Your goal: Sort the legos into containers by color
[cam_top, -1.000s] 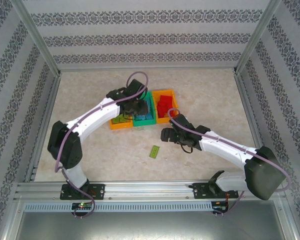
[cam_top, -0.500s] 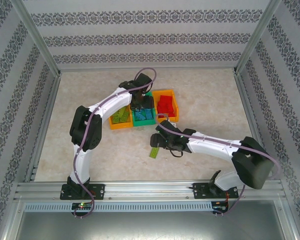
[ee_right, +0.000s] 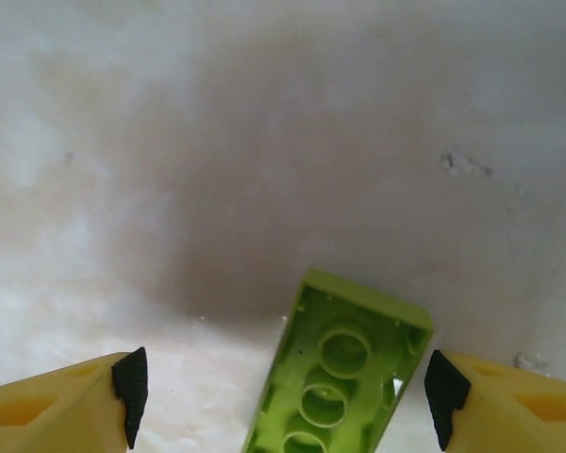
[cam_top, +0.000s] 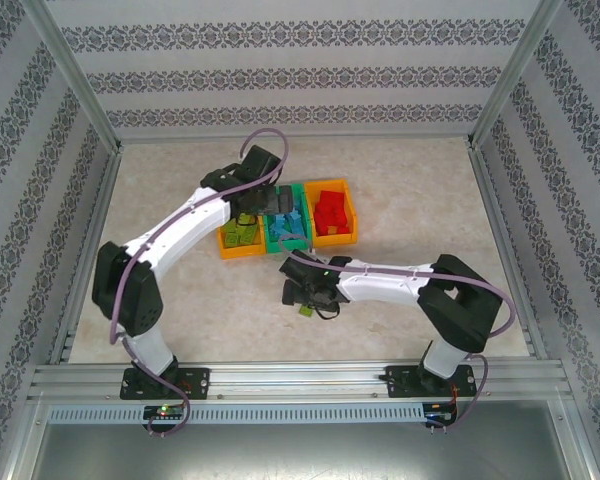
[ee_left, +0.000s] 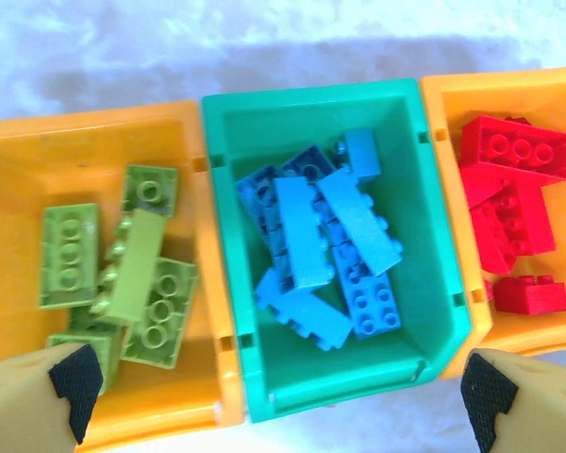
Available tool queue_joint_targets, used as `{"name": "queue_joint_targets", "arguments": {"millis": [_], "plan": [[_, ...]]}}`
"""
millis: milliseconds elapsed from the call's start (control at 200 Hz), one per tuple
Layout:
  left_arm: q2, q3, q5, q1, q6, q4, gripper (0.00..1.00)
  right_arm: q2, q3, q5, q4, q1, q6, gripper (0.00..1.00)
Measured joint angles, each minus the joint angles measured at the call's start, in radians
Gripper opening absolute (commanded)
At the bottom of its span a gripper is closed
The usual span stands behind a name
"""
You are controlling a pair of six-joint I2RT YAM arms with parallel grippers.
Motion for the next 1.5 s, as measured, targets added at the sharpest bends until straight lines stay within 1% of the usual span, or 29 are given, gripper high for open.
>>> {"name": "queue_joint_targets", "arguments": {"millis": [135,245,490,560,704,754,864,1049,1244,1359,1499], "plan": [[-0.082,-0.114,-0.031,0.011,0.005,0.027,0.99,0.024,0.021,0.002,-0.033,0.014,0.019,0.78],[-0.117,-0.172,-0.055,0.02,0.014,0.039,0.99,0.049,0.048,0.006,-0.064,0.015,0.024,0.73],[-0.175,-0.239,-0.105,0.031,0.028,0.055,0.99,0.112,0.127,0.026,-0.171,0.015,0.014,0.62],[-0.21,-0.277,-0.116,0.045,0.027,0.058,0.99,0.114,0.128,0.029,-0.181,0.015,0.009,0.56],[-0.304,-0.376,-0.121,0.109,0.006,0.068,0.99,0.119,0.135,0.041,-0.205,0.015,-0.007,0.37],[-0.34,-0.407,-0.126,0.133,-0.003,0.068,0.99,0.127,0.15,0.041,-0.209,0.015,-0.024,0.33],[-0.42,-0.465,-0.139,0.171,-0.022,0.069,0.99,0.141,0.192,0.043,-0.199,0.015,-0.066,0.28],[-0.52,-0.533,-0.152,0.222,-0.046,0.068,0.99,0.142,0.26,0.042,-0.164,-0.006,-0.168,0.27],[-0.565,-0.6,-0.154,0.269,-0.072,0.064,0.99,0.142,0.342,-0.026,-0.065,-0.088,-0.263,0.27],[-0.575,-0.616,-0.153,0.275,-0.075,0.06,0.99,0.159,0.45,-0.085,0.005,-0.14,-0.299,0.28],[-0.575,-0.626,-0.15,0.275,-0.078,0.06,0.99,0.243,0.626,-0.174,0.072,-0.188,-0.336,0.28]]}}
